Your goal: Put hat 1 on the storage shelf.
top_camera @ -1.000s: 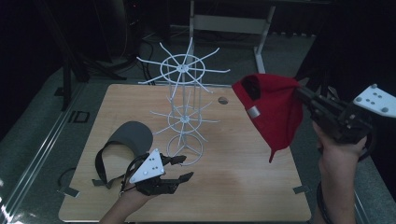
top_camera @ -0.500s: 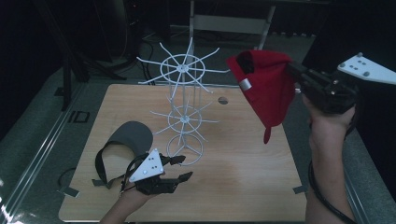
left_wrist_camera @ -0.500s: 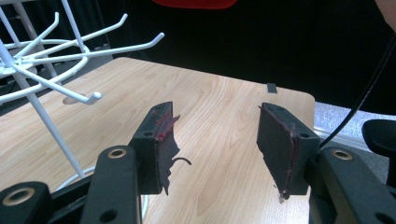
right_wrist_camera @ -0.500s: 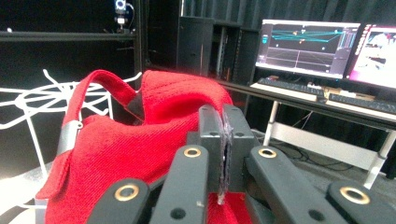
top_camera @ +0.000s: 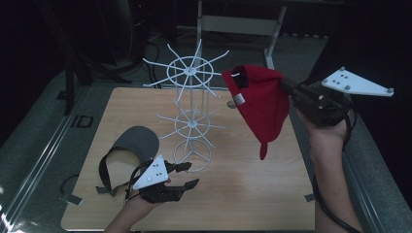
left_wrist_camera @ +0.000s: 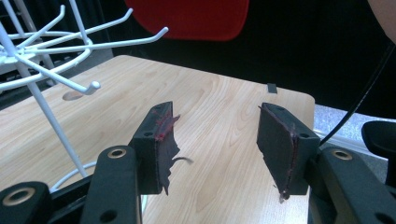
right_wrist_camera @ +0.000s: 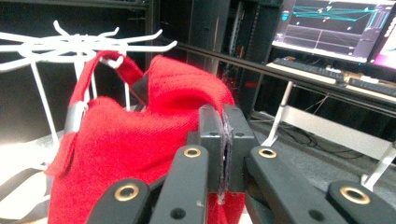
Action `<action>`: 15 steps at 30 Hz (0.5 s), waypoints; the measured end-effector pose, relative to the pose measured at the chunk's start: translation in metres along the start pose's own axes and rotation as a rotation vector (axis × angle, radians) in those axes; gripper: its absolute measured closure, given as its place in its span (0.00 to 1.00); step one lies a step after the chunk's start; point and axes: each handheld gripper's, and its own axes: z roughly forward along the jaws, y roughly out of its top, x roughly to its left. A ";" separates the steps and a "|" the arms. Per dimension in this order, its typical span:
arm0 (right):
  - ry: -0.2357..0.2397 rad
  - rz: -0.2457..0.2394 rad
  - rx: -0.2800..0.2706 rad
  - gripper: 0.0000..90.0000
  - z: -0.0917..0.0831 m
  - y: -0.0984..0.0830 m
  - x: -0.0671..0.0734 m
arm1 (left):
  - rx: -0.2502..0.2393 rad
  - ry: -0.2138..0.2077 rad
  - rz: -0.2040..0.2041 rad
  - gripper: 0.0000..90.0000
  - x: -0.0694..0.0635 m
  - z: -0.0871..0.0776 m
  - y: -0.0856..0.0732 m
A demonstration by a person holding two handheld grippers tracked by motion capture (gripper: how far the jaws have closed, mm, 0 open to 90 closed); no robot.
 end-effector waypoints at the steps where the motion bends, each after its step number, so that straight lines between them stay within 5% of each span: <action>1: 0.006 0.004 0.003 0.98 0.000 -0.003 0.001 | 0.000 0.001 0.001 0.52 0.000 0.000 0.000; 15: 0.102 0.040 0.032 0.98 0.010 -0.034 0.010 | 0.001 0.006 -0.008 0.52 0.001 -0.001 -0.003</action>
